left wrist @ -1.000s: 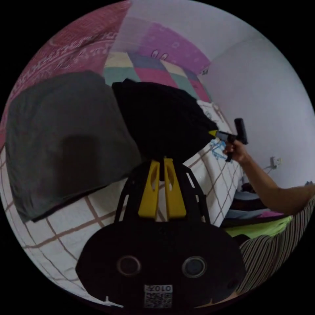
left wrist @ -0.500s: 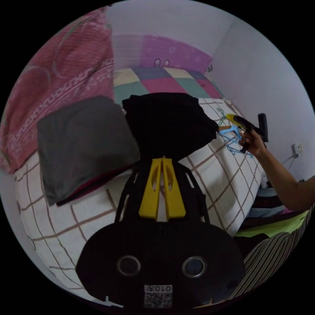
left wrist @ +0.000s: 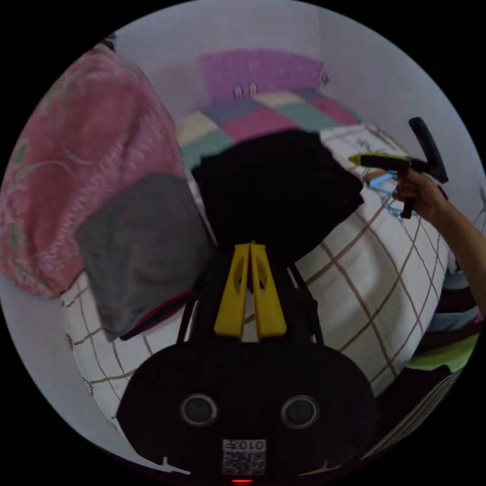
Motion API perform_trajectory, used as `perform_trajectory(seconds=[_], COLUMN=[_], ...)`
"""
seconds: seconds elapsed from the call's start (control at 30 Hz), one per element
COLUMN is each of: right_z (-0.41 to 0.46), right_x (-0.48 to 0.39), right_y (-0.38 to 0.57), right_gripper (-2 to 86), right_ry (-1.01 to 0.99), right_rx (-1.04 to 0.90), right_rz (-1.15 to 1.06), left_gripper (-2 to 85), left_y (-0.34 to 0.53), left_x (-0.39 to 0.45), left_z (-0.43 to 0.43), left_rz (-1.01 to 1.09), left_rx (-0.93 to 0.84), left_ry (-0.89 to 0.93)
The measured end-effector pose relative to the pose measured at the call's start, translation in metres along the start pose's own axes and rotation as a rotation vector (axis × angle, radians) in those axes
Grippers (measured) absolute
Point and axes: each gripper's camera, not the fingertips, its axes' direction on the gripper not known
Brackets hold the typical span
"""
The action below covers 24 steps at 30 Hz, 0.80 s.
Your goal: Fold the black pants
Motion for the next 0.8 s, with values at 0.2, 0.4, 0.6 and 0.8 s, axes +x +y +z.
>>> perform_trajectory(seconds=[0.2, 0.4, 0.6, 0.8], right_z=[-0.067, -0.142, -0.229, -0.310], right_x=[-0.097, -0.221, -0.361, -0.475], right_y=[0.094, 0.188, 0.247, 0.308], right_gripper=[6.8, 4.9, 2.8, 2.7], right_ry=[0.134, 0.106, 0.231, 0.275], right_rx=[-0.038, -0.040, 0.011, 0.113], right_rz=[-0.024, -0.073, -0.244, -0.289], left_gripper=[-0.1, -0.2, 0.0, 0.0], left_y=[0.081, 0.162, 0.232, 0.288], left_x=[0.043, 0.081, 0.099, 0.121], left_z=[-0.116, -0.230, -0.326, -0.393], left_rz=[0.032, 0.036, -0.010, 0.143], left_rx=[0.069, 0.177, 0.347, 0.439], left_ry=[-0.086, -0.113, 0.102, 0.208])
